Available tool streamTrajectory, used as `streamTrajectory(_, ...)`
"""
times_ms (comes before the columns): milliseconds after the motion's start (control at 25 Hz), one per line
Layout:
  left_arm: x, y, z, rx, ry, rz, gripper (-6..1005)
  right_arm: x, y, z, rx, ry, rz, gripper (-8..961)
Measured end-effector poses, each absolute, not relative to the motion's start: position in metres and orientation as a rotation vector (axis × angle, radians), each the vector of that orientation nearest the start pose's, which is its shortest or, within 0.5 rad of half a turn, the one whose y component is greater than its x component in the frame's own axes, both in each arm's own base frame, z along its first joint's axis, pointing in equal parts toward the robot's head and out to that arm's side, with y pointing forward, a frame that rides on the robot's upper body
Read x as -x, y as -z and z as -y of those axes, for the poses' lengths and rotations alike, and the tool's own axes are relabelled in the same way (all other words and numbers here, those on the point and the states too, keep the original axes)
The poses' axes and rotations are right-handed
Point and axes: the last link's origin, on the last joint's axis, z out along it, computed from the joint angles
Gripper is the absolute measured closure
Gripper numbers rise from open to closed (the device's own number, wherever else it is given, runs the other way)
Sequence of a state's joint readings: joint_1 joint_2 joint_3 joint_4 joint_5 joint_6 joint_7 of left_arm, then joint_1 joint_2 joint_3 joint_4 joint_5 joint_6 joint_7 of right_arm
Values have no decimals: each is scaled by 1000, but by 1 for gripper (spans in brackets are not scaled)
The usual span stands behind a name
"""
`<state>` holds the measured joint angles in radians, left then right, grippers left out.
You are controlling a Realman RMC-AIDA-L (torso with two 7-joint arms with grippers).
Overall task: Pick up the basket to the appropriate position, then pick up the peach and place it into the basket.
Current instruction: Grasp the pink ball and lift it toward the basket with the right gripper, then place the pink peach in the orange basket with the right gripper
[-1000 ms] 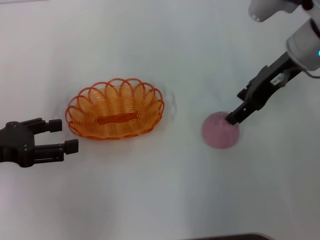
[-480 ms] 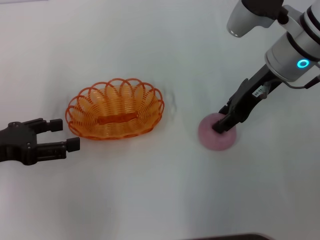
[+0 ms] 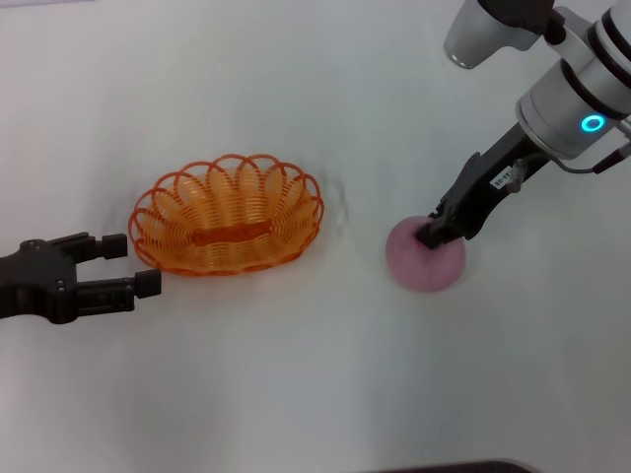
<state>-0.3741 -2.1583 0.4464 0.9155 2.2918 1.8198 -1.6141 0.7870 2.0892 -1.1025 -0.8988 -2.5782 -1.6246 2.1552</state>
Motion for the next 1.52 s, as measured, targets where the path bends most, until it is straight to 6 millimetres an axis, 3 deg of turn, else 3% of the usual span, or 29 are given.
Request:
streamTrajectory(160,305,-23,-260,2688,609,1072,100,-205,22,-359,2925,495,-915,855)
streamTrajectory(400,305,-23,-259,2687,608,1074,99,-199,15,-360,2954,405,-901,887)
streamTrajectory(760,305,-21,-259,2687,613,1084,100,-166,-16,-375,2972,8,-768,886)
streamTrajectory(960,305,-21,-260,2690,612,1082,100,-145,3,-385,2976,-212,-703,885)
streamTrajectory(1160,304,-21,-261,2691,611,1081,100,-129,35,-390,3015,-397,-733,879)
streamTrajectory(1360,304,-19,-261,2695,620,1087,99,-123,56,-388,3032,-469,-742,846)
streamTrajectory(1520,304,-19,-261,2695,621,1090,100,-122,59,-387,3025,-498,-737,689)
